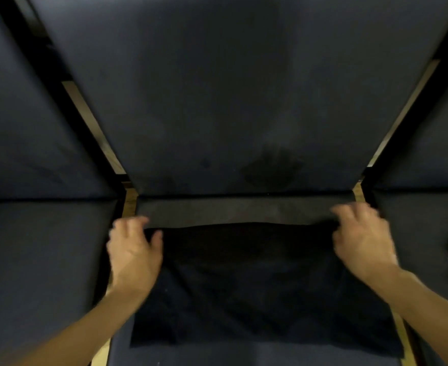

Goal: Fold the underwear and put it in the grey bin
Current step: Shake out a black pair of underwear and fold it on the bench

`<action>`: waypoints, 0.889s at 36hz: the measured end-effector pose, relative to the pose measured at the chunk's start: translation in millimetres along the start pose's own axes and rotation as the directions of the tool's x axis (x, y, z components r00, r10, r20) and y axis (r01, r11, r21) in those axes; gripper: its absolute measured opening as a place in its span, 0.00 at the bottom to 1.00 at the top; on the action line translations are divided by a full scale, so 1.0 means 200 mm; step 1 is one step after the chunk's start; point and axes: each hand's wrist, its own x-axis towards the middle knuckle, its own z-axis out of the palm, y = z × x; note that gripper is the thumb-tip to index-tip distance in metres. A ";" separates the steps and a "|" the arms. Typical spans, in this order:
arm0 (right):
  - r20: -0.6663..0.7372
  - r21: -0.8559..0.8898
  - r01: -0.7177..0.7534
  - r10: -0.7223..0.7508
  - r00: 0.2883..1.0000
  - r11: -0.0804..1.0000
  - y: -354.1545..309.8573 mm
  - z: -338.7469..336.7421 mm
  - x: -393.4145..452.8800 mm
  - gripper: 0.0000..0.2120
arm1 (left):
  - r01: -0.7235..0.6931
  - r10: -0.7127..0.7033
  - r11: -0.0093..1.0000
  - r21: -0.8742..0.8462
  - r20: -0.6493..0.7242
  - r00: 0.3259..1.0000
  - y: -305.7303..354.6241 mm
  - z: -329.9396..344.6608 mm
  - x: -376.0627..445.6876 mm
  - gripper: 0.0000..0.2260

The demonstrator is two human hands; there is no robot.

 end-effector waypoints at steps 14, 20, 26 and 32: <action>0.162 0.066 0.174 -0.182 0.970 0.983 -0.30 0.11 -0.06 0.21 | -0.692 0.625 0.722 0.011 0.417 0.660 0.17 0.20 -0.39 0.27; 0.532 0.132 -0.149 0.057 0.845 0.980 -0.37 0.12 -0.40 0.33 | -0.190 0.085 0.953 0.235 0.396 0.914 0.17 0.05 -0.24 0.32; 0.452 0.411 -0.429 0.229 0.862 0.805 -0.52 0.10 -0.38 0.25 | 0.390 -0.332 0.921 -0.012 0.498 0.801 0.28 0.01 -0.35 0.20; 0.594 0.445 -0.603 0.285 0.752 0.663 -0.54 0.12 -0.31 0.23 | 0.752 -0.503 0.653 -0.092 0.690 0.521 0.27 0.05 -0.29 0.24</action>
